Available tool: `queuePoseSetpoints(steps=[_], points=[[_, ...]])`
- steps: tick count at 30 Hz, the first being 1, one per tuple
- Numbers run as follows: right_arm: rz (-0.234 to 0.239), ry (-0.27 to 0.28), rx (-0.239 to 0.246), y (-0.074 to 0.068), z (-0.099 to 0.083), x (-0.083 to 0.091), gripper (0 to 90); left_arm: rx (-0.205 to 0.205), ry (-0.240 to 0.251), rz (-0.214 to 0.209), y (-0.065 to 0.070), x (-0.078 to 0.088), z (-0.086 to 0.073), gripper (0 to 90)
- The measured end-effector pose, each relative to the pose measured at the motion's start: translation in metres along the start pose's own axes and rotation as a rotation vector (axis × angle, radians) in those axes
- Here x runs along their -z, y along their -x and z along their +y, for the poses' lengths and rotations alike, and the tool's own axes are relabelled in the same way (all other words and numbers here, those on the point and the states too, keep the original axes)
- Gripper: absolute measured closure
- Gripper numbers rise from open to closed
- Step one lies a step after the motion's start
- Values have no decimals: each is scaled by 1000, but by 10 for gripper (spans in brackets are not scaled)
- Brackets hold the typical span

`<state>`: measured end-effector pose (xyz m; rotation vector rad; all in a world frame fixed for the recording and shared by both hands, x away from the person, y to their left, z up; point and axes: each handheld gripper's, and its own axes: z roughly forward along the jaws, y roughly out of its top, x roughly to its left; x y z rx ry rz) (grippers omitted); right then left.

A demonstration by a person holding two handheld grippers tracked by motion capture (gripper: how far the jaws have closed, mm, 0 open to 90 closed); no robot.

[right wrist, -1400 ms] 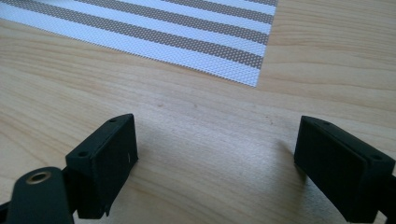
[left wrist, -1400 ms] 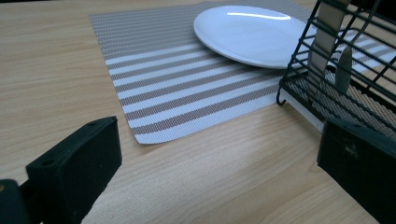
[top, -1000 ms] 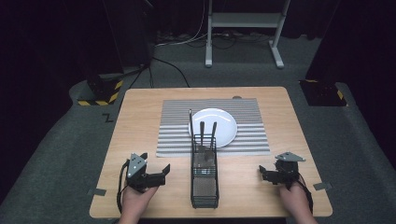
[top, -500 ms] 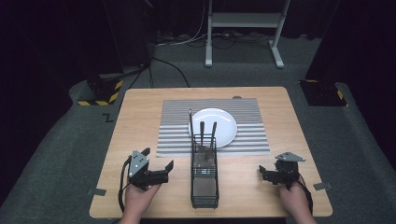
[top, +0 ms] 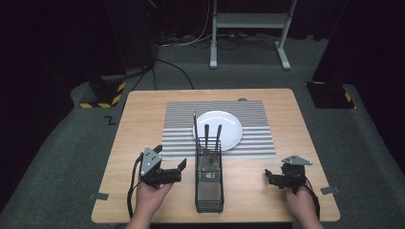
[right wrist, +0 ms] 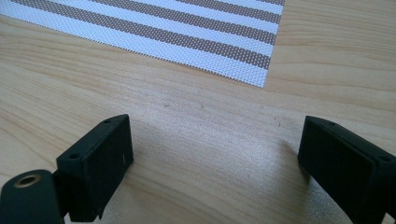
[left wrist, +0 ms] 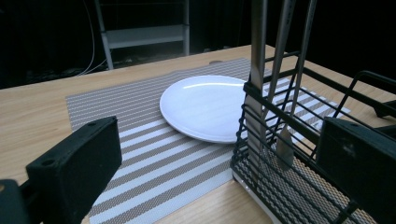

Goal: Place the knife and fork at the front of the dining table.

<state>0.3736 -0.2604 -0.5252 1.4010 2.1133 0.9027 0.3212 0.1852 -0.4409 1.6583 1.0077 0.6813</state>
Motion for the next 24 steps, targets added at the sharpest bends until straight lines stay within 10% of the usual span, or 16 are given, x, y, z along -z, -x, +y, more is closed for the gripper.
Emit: queuePoseSetpoints(steps=[24], points=[[0,0,1,0,0,0,100,41,80,-31,11,-35,28,93]])
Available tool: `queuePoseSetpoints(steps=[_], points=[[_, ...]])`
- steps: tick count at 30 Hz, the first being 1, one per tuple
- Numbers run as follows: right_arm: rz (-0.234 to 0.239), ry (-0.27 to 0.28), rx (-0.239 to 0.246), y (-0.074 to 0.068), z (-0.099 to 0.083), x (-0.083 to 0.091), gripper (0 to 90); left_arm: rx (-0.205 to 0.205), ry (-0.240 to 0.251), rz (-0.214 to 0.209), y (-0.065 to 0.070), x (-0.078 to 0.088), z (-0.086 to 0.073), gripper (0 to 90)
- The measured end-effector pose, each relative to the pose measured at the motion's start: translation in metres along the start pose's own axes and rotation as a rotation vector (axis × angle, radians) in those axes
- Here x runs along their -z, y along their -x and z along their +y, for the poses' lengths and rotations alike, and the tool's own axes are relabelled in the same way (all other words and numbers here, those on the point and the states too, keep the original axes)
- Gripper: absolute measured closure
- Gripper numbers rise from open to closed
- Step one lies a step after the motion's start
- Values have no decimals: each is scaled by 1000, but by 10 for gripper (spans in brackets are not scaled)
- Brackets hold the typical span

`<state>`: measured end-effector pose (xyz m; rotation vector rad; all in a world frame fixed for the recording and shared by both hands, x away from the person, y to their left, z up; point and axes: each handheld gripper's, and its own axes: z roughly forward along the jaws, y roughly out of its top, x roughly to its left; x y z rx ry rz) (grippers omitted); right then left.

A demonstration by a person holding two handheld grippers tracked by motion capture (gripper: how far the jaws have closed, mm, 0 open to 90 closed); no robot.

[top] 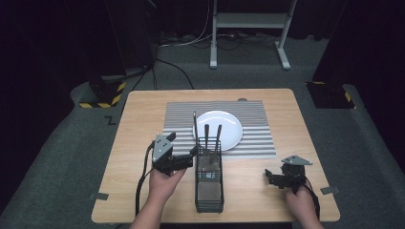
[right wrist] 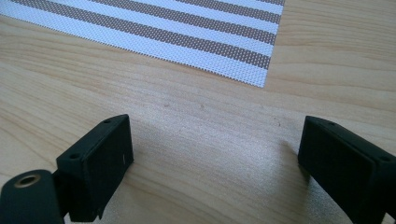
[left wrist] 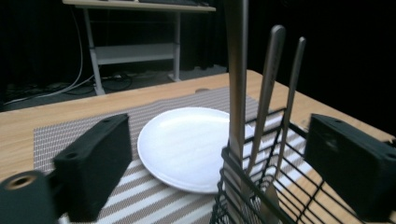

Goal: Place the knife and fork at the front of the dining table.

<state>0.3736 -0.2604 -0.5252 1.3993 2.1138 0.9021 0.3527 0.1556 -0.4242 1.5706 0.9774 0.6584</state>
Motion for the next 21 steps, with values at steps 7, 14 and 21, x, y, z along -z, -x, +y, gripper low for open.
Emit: queuePoseSetpoints(steps=[7,14,21], points=[[0,0,0,0,0,0,100,-26,0,13,4,-9,6,189],[0,0,-2,0,0,0,100,-55,4,21,8,-16,10,338],[0,1,-2,0,0,0,100,-31,9,25,12,-24,12,458]])
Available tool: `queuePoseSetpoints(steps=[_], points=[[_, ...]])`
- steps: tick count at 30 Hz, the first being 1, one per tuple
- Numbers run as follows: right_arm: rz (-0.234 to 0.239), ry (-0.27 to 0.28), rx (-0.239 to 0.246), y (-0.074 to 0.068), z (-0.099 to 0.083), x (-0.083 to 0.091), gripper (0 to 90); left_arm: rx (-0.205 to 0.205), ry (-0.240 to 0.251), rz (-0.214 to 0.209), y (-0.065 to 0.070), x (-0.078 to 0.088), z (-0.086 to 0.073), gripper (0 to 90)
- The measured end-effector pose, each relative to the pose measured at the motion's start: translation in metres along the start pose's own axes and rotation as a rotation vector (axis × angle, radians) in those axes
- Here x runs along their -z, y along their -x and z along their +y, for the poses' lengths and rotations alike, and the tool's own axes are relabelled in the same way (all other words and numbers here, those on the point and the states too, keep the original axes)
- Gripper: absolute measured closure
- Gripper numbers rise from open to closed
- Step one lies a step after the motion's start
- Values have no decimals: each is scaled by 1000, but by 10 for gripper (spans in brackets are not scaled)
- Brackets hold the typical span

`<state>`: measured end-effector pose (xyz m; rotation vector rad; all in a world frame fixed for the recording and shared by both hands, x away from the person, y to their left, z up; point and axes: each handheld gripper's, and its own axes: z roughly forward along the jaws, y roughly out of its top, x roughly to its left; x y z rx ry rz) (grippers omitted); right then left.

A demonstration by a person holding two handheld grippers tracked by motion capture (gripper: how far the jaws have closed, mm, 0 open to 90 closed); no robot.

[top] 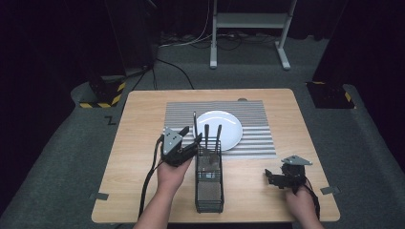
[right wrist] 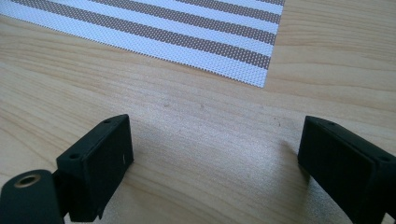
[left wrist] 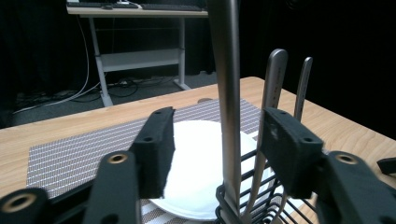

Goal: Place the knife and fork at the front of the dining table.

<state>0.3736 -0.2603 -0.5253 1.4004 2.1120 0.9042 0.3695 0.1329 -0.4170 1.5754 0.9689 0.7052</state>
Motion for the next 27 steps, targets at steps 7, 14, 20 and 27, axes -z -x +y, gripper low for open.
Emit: queuePoseSetpoints(steps=[7,14,20,27], points=[[0,0,0,0,0,0,100,-6,8,19,5,-4,1,568],[0,0,0,0,0,0,100,8,42,31,9,-4,1,677],[-1,-2,1,0,0,0,101,-2,57,48,14,-6,-2,735],[-2,-2,0,0,0,0,102,22,38,68,16,-7,-6,729]])
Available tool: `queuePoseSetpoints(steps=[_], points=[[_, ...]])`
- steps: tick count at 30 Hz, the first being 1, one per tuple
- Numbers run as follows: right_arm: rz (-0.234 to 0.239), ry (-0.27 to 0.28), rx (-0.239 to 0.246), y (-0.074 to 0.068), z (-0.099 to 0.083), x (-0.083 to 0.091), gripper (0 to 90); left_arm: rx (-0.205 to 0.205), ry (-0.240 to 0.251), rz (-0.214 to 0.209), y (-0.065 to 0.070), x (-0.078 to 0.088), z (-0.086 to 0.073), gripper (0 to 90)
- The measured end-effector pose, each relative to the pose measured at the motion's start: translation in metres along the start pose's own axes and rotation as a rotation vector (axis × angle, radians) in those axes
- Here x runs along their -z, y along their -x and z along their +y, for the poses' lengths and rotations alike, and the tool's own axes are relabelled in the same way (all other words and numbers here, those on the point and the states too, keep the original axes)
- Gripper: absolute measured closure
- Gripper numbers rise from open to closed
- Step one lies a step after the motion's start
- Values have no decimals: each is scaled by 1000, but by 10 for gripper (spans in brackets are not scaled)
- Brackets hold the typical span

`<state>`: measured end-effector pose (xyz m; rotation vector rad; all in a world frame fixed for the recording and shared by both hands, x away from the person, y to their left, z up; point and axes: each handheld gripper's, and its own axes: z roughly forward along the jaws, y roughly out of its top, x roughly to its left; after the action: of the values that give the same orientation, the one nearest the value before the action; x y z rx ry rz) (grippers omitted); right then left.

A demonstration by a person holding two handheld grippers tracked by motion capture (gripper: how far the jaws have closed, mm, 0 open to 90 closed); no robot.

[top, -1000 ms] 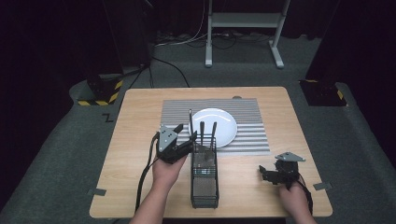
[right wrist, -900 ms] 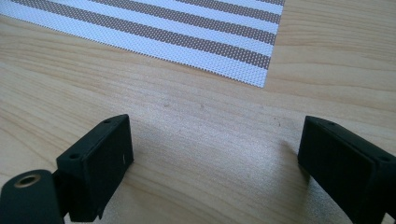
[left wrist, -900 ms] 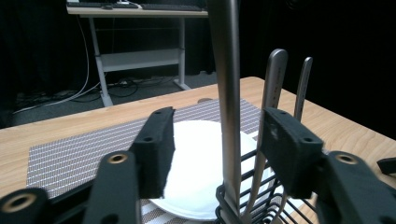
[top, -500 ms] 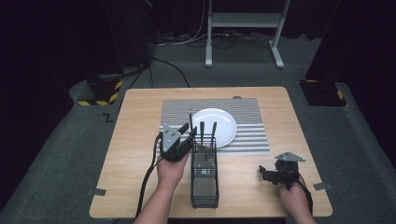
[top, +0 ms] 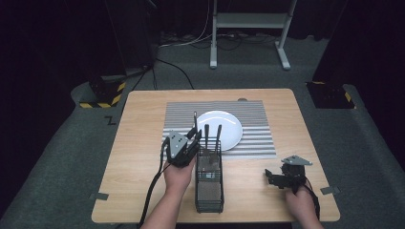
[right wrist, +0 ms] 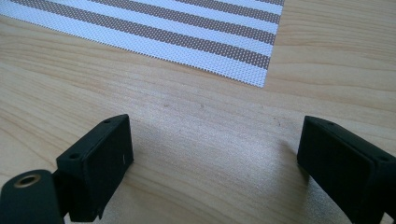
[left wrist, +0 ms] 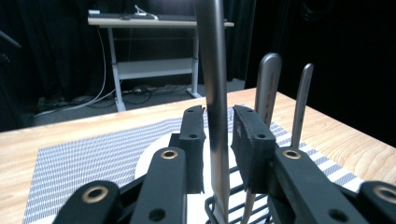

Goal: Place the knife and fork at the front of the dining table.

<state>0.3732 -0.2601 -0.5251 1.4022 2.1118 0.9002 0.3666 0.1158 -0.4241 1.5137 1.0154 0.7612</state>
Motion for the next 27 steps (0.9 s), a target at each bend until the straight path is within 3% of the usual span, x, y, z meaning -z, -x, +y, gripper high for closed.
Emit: queuePoseSetpoints(steps=[4,11,19,27], points=[[0,0,0,0,0,0,102,6,-17,1,0,-2,-5,779],[0,0,0,0,0,0,102,47,3,13,3,3,-7,814],[0,0,0,0,0,0,102,29,18,56,14,12,-9,819],[0,0,0,0,0,0,102,12,68,89,21,20,-3,821]])
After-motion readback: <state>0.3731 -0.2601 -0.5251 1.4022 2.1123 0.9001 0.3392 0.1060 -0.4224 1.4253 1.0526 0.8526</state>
